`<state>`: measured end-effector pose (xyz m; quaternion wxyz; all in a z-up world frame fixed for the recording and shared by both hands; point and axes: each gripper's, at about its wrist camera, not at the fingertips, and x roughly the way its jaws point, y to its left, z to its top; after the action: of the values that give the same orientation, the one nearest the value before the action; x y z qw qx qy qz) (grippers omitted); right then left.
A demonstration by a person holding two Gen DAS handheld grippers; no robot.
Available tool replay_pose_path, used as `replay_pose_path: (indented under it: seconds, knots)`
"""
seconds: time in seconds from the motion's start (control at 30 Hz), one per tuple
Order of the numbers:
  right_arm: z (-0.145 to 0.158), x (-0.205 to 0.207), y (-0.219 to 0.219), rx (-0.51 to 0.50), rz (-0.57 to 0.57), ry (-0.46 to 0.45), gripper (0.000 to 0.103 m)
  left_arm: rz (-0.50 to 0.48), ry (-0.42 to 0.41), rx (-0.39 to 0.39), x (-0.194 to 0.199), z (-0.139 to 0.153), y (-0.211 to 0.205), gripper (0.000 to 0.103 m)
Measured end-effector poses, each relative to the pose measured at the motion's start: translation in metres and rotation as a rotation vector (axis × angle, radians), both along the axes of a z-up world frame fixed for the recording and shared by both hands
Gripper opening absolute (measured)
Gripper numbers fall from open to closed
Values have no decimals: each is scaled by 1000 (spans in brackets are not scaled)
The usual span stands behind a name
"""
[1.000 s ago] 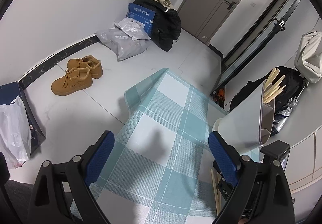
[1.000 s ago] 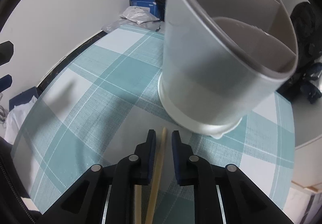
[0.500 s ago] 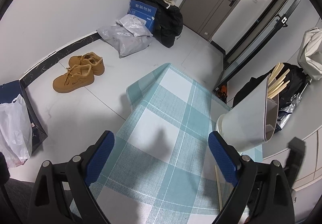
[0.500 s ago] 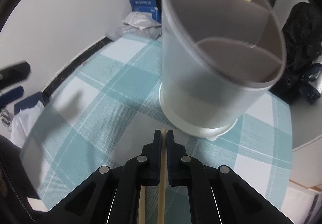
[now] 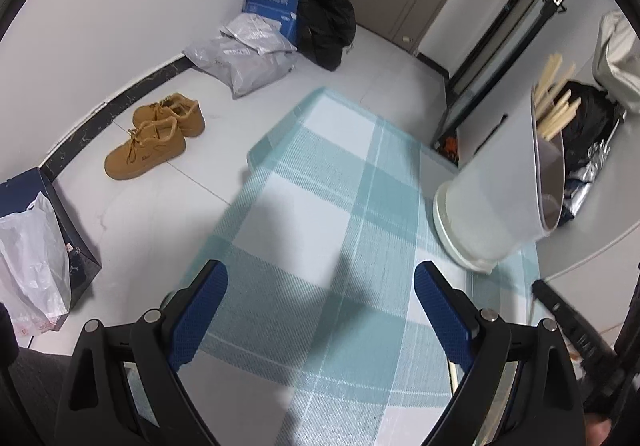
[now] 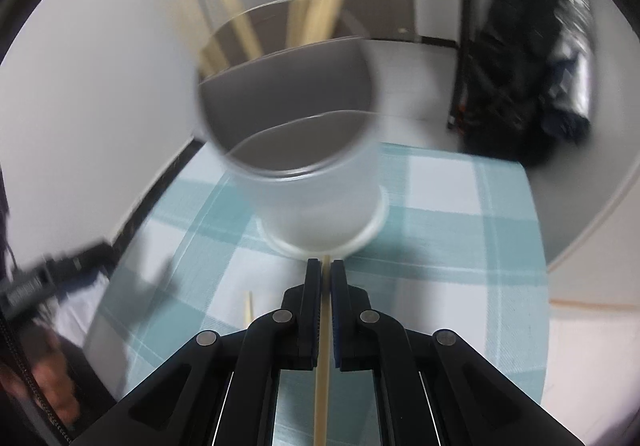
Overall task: Organize utensils
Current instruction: 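Lift both chopsticks and carry them toward the white holder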
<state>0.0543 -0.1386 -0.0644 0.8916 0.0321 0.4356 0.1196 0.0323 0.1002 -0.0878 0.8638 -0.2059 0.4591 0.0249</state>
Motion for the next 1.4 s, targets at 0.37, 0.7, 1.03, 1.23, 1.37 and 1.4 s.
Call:
replay_pose_path:
  seconds: [0.37,0.7,1.03,1.23,1.37,1.4]
  knots:
    - [-3,-6,-81,280,-154,2,4,-153,123,48,1,-12,-49,91]
    - [-17,-4,-143,502,-298,0,4,-230,187,107,17,-11,-100,91]
    - [-20,-14,-172,616,-365,-33,4,-190,291,231,29,-25,-123,64]
    - [-14,-14,-175,624,-369,-56,4,-212,313,285,24,-23,-145,18]
    - [-12,-17,-174,624,-369,-66,4,-215,315,302,25,-23,-154,3]
    - [-11,-17,-175,624,-369,-68,4,-211,312,306,25,-23,-155,2]
